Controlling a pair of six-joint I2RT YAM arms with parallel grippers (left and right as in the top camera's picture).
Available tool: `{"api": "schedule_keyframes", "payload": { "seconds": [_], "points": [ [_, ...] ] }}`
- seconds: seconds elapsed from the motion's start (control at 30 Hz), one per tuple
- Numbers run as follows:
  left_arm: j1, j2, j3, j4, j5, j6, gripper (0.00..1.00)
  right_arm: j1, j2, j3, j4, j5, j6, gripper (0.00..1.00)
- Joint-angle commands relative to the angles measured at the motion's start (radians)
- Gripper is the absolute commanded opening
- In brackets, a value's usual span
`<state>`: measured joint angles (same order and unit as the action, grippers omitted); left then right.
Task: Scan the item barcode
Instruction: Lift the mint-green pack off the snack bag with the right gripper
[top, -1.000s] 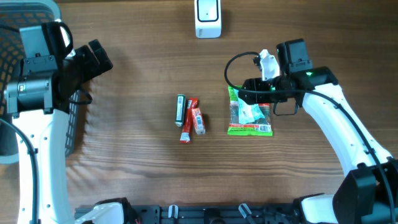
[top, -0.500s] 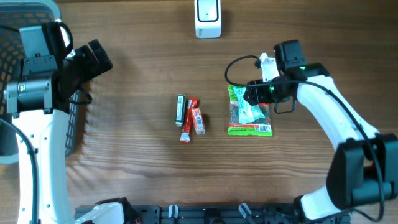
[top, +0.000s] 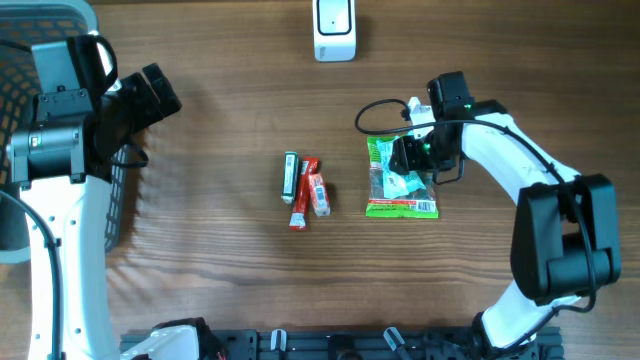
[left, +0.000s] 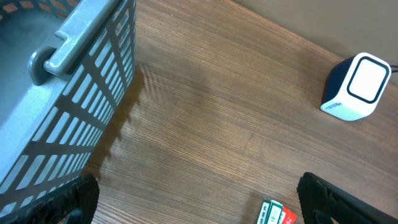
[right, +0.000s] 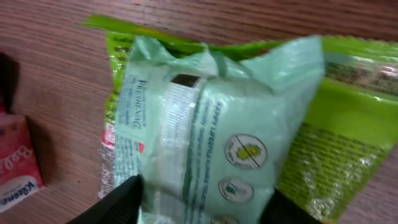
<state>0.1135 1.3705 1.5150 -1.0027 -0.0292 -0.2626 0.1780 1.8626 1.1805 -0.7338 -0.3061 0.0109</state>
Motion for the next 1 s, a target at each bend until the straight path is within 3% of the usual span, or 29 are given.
{"api": "schedule_keyframes", "payload": {
  "seconds": [0.0, 0.07, 0.2, 0.33, 0.4, 0.53, 0.77, 0.97],
  "points": [
    [0.004, -0.007, 0.01, 0.002, -0.006, 0.02, 1.0, -0.003, 0.032, -0.021, 0.018, 0.021, -0.009, 0.45],
    [0.004, -0.007, 0.01, 0.002, -0.006, 0.02, 1.0, -0.003, 0.032, -0.044, 0.048, 0.021, -0.008, 0.5],
    [0.004, -0.007, 0.01, 0.002, -0.006, 0.02, 1.0, -0.003, 0.032, -0.086, 0.087, 0.01, -0.008, 0.5],
    [0.004, -0.007, 0.01, 0.002, -0.006, 0.02, 1.0, -0.003, 0.032, -0.088, 0.087, -0.006, -0.007, 0.37],
    [0.004, -0.007, 0.01, 0.002, -0.006, 0.02, 1.0, -0.003, 0.032, -0.088, 0.09, -0.037, -0.008, 0.2],
    [0.004, -0.007, 0.01, 0.002, -0.006, 0.02, 1.0, -0.01, 0.023, -0.077, 0.089, -0.116, -0.008, 0.04],
    [0.004, -0.007, 0.01, 0.002, -0.006, 0.02, 1.0, -0.042, -0.061, -0.051, 0.077, -0.247, -0.008, 0.04],
    [0.004, -0.007, 0.01, 0.003, -0.006, 0.02, 1.0, -0.042, -0.137, -0.051, 0.041, -0.249, -0.008, 0.04]
  ]
}}
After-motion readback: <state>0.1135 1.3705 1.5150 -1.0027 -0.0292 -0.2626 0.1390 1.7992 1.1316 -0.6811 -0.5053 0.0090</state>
